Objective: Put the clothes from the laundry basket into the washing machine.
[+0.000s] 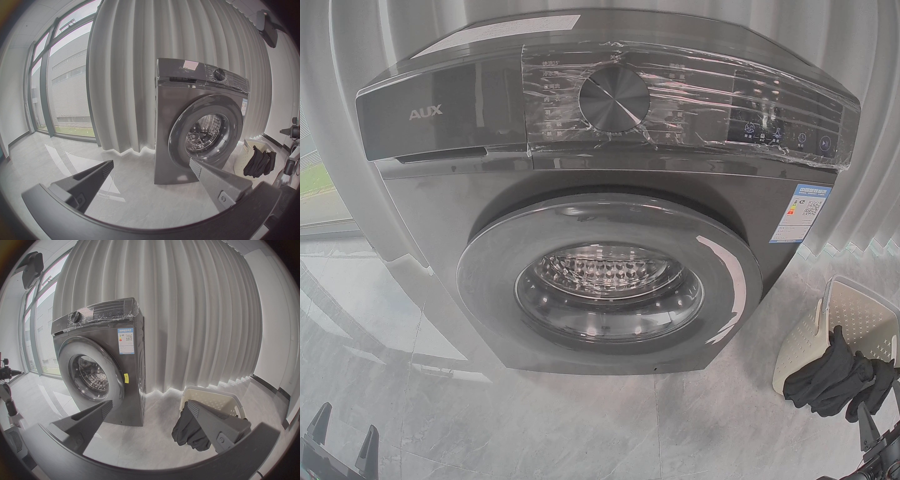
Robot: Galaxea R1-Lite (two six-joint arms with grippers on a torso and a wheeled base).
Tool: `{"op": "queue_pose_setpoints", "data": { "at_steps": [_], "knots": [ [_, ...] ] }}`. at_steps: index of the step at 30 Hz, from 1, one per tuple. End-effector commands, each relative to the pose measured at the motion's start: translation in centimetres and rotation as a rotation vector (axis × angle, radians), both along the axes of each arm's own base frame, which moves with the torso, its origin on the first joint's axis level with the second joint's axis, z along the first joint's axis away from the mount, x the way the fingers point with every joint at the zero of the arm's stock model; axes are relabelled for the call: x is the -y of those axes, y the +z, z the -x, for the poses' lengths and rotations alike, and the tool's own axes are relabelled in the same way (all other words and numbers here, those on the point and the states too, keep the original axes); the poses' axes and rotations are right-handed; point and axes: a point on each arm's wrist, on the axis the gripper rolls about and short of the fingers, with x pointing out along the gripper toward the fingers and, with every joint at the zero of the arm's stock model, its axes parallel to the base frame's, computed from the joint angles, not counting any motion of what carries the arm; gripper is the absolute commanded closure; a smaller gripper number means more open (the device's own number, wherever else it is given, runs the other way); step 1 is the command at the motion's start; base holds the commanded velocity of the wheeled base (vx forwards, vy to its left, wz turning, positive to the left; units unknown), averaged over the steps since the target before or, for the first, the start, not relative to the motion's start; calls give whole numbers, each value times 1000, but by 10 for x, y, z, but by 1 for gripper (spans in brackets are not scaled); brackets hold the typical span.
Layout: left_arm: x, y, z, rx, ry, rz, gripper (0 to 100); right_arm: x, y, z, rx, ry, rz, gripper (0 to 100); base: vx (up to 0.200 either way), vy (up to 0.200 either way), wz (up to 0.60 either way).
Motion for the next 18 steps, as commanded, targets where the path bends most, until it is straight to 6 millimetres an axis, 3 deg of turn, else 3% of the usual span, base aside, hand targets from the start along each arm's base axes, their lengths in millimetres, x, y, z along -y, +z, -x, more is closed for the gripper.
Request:
{"op": "queue_pose_setpoints", "data": {
  "at_steps": [1, 4, 18],
  "knots": [
    [0, -5, 0, -6, 2, -4, 0, 0, -5, -1, -14, 0, 0, 0, 0, 200, 0],
    [0, -5, 0, -8, 2, -8, 0, 0, -5, -1, -14, 0, 0, 0, 0, 200, 0],
    [0, -5, 0, -6, 2, -2, 0, 0, -5, -1, -14, 0, 0, 0, 0, 0, 0]
  ]
}}
